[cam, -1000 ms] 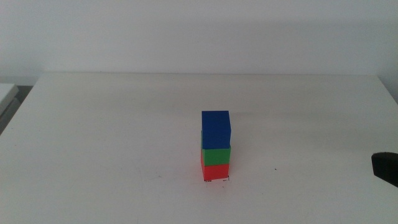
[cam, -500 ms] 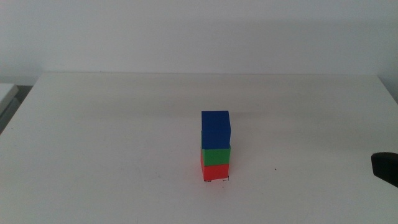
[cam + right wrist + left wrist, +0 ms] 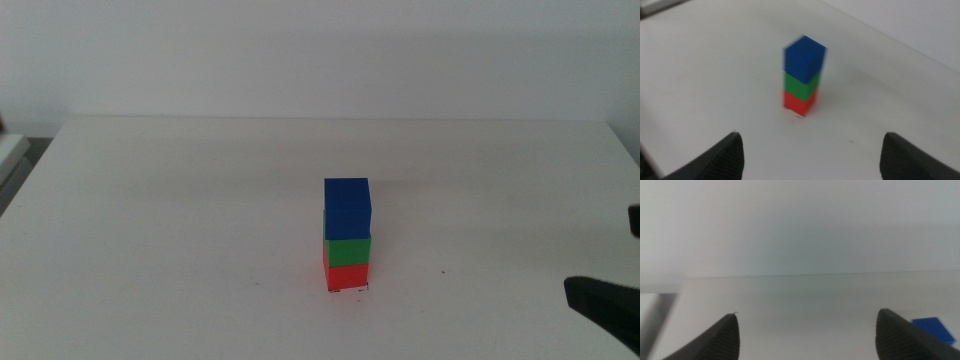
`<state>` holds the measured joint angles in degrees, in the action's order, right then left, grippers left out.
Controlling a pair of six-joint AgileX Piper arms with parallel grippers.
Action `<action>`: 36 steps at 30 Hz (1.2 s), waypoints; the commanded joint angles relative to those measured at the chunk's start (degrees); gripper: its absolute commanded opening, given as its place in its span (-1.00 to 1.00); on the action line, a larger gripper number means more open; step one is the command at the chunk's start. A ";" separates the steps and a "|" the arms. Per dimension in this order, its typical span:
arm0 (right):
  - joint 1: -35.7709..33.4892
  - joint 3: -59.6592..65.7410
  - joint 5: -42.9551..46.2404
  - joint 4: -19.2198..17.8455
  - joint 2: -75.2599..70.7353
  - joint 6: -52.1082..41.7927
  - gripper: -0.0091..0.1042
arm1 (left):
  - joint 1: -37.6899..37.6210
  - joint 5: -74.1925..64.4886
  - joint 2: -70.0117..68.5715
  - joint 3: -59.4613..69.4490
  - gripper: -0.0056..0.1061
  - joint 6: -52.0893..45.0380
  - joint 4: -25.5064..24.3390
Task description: Stack red cubes first, then green, then blue cubes in a specific spot.
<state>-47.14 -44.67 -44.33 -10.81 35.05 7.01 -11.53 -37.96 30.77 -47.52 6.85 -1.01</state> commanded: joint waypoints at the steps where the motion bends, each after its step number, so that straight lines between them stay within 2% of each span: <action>1: 2.98 5.56 5.37 -2.15 -2.84 -0.40 0.80 | 0.08 6.61 -2.34 5.82 0.73 0.01 4.26; 3: 8.21 10.28 8.79 -3.19 -5.96 -0.40 0.80 | 0.08 8.45 -4.77 10.10 0.73 0.01 4.56; 6: 17.01 17.06 10.91 -2.48 -11.99 -0.40 0.80 | 0.08 11.26 -8.75 16.68 0.73 0.01 4.44; 9: 25.76 23.36 10.91 0.49 -19.30 -0.40 0.80 | 0.08 13.63 -13.15 23.36 0.73 0.01 4.44; 11: 31.21 27.11 14.00 1.06 -24.31 -0.40 0.80 | 0.08 14.79 -16.43 27.58 0.73 0.01 4.44; 17: 43.28 34.37 16.00 6.34 -35.05 -0.40 0.80 | 0.08 16.40 -24.83 37.42 0.73 0.01 3.87; 23: 47.76 39.67 29.15 6.58 -35.05 -0.40 0.80 | 0.08 21.38 -30.63 46.22 0.73 0.01 3.78; 29: 47.74 44.05 32.31 6.58 -35.05 -0.40 0.80 | 0.08 21.42 -30.77 47.52 0.73 0.01 1.01; 36: 47.74 44.67 33.06 6.34 -35.05 -0.40 0.80 | 0.08 24.67 -30.77 47.52 0.73 0.01 1.01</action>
<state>0.08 -0.24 -12.47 -4.13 0.26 7.01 -11.52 -15.02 0.29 0.02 6.85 0.00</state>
